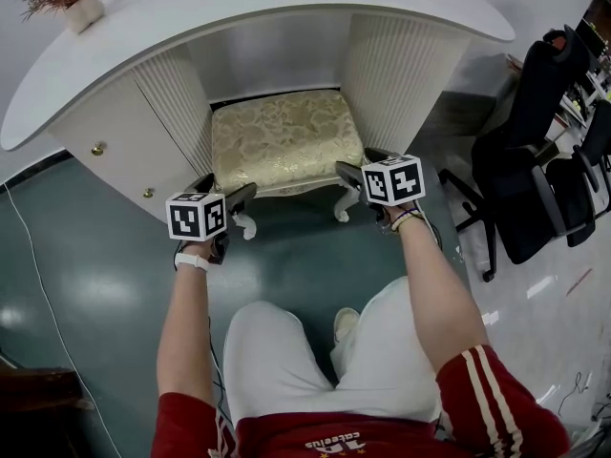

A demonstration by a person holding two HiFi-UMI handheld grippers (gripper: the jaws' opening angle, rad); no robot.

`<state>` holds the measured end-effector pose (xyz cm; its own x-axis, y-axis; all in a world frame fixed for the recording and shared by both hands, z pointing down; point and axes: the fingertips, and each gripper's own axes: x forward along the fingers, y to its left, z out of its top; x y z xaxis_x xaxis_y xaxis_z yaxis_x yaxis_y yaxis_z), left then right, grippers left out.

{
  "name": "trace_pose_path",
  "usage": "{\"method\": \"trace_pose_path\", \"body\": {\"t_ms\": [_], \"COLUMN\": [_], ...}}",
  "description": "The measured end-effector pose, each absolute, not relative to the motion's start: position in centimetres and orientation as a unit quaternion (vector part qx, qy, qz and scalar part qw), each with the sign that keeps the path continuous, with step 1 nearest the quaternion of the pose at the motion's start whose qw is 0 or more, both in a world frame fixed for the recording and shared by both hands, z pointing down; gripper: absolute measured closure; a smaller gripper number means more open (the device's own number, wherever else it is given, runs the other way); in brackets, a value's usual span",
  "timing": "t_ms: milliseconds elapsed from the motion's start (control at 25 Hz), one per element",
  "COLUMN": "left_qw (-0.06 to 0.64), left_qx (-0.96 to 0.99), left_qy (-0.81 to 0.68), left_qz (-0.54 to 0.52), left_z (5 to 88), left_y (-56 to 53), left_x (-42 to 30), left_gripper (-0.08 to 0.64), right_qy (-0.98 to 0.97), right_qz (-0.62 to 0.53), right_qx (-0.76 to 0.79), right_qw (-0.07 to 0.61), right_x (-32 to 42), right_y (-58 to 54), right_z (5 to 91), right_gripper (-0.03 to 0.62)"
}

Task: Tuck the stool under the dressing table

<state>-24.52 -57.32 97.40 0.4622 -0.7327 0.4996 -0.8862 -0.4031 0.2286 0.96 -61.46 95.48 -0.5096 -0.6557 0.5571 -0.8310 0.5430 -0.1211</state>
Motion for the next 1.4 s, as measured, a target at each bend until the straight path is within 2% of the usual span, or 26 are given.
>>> {"method": "trace_pose_path", "body": {"t_ms": [360, 520, 840, 1040, 1200, 1400], "left_qw": [0.211, 0.224, 0.198, 0.176, 0.130, 0.121], "left_qx": [0.832, 0.820, 0.821, 0.828, 0.845, 0.851], "left_qy": [-0.502, -0.523, -0.526, -0.530, -0.517, -0.505], "left_qz": [0.105, 0.064, 0.102, 0.038, 0.051, 0.073], "left_z": [94.1, 94.2, 92.3, 85.7, 79.4, 70.7], "left_y": [-55.9, -55.7, -55.5, -54.4, -51.8, -48.6], "left_x": [-24.8, -25.3, -23.7, -23.6, -22.5, -22.0], "left_gripper": [0.104, 0.110, 0.124, 0.142, 0.153, 0.155], "right_qy": [-0.860, -0.869, -0.883, -0.872, -0.874, -0.877], "right_qz": [0.188, 0.186, 0.186, 0.155, 0.125, 0.154], "right_qx": [0.426, 0.411, 0.388, 0.425, 0.435, 0.430], "right_qw": [0.208, 0.203, 0.187, 0.186, 0.176, 0.149], "right_x": [0.5, 0.5, 0.3, 1.1, -0.2, -1.8], "right_y": [-62.0, -61.8, -61.6, -61.5, -58.3, -52.7], "right_z": [94.5, 94.5, 95.1, 92.0, 87.3, 78.7], "right_gripper": [0.268, 0.262, 0.258, 0.245, 0.245, 0.252]}}
